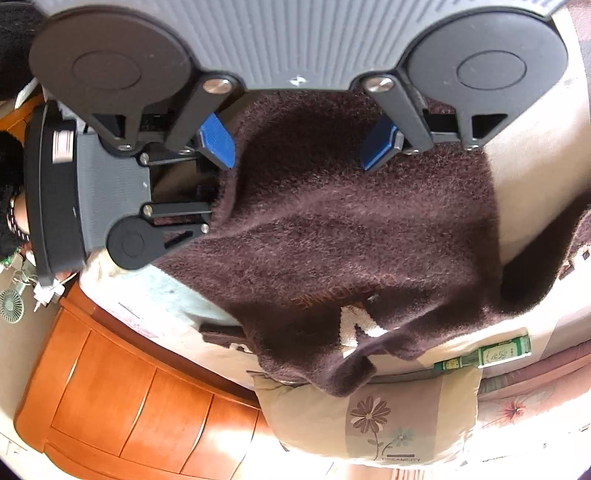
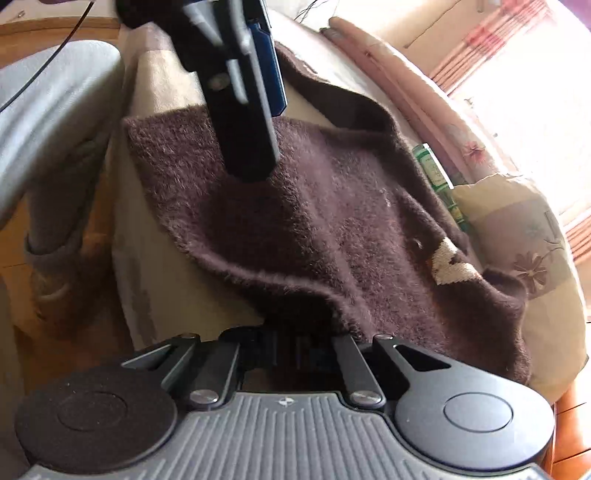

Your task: Fold clothes

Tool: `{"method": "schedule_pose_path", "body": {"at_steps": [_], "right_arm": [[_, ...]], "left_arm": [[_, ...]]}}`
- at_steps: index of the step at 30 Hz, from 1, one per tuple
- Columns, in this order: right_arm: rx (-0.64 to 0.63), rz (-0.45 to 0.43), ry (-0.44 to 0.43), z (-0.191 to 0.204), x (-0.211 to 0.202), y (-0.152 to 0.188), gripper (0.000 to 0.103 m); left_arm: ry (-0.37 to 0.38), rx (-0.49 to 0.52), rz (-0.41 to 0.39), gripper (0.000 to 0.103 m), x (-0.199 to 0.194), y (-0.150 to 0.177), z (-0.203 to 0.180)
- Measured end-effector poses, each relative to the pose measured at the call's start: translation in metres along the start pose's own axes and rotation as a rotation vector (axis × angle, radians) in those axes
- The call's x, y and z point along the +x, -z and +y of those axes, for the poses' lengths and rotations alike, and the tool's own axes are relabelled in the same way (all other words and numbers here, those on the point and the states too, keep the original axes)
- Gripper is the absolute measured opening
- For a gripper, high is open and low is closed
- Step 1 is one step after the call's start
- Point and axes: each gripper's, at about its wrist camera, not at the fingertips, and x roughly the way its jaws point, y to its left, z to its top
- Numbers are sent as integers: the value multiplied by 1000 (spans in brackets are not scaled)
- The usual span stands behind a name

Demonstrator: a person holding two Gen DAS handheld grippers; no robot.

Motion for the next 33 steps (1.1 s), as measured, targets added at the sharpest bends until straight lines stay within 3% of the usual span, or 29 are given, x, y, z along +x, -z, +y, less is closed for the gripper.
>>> {"method": "schedule_pose_path", "body": {"at_steps": [4, 9, 11, 12, 14, 17, 21, 23, 28, 33], "right_arm": [[134, -33, -79, -34, -17, -8, 10], [545, -154, -456, -116, -35, -3, 6], [536, -75, -253, -126, -27, -5, 12], [545, -59, -228, -128, -25, -3, 12], [547, -74, -238, -124, -29, -1, 12], [451, -115, -264, -98, -39, -1, 14], [388, 15, -181, -82, -14, -4, 14], [439, 14, -210, -87, -10, 0, 14], [429, -21, -263, -83, -26, 10, 15], [314, -36, -386, -51, -36, 10, 17]], "left_arm": [[51, 67, -17, 78, -11, 3, -13], [73, 92, -30, 82, -17, 3, -15], [54, 70, -27, 82, -17, 3, -11], [45, 59, -24, 82, -17, 3, -9], [31, 50, -18, 82, -17, 4, -7], [116, 89, 9, 82, -14, 9, -14], [210, 149, 76, 84, 6, 18, -29], [205, 158, 144, 84, 29, 24, -33], [71, 75, 190, 81, 61, 31, -1], [55, -72, 72, 82, 31, 13, 49]]}}
